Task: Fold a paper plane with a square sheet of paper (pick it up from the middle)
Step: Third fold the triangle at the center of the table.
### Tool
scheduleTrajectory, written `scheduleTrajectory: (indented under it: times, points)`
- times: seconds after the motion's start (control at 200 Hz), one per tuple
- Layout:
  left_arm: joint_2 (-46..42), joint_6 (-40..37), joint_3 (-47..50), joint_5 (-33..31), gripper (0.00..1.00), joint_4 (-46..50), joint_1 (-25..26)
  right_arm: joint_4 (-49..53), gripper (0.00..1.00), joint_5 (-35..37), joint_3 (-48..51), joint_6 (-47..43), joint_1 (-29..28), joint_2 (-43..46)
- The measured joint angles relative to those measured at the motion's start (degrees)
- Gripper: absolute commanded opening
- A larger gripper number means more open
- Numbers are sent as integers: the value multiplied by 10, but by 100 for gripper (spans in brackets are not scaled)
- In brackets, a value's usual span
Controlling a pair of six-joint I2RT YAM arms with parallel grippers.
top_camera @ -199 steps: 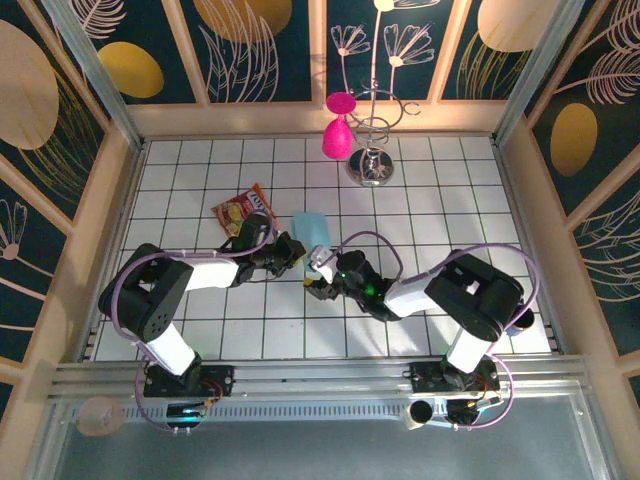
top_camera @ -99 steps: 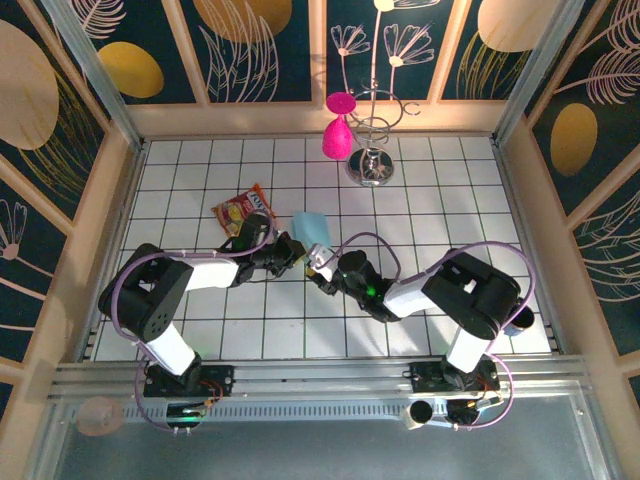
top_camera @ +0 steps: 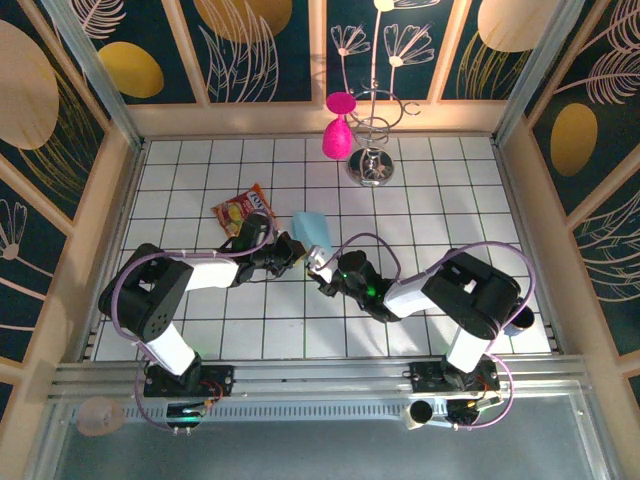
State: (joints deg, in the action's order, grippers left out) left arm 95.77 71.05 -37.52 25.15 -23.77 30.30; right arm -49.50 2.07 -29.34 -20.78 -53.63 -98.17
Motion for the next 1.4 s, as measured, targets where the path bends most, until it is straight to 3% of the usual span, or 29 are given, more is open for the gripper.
scheduleTrajectory:
  times: [0.185,0.325,0.445,0.596,0.761,1.026,1.402]
  points:
    - [-2,-7,0,-1,21,15,-4,13,0,-19,0,7,0,3]
    - [-23,-35,-4,-21,31,62,-26,59,0,-41,0,28,0,31]
    - [-43,-91,-42,-66,32,137,-38,104,0,-64,0,65,0,66]
    - [-70,-147,-87,-102,33,182,-38,162,0,-89,0,127,0,96]
    - [-70,-173,-102,-97,32,175,-24,185,0,-122,19,196,0,119]
    - [46,-207,-170,-79,24,189,36,189,0,-152,30,263,0,104]
    - [143,-239,-226,-78,16,245,40,184,0,-172,29,314,16,82]
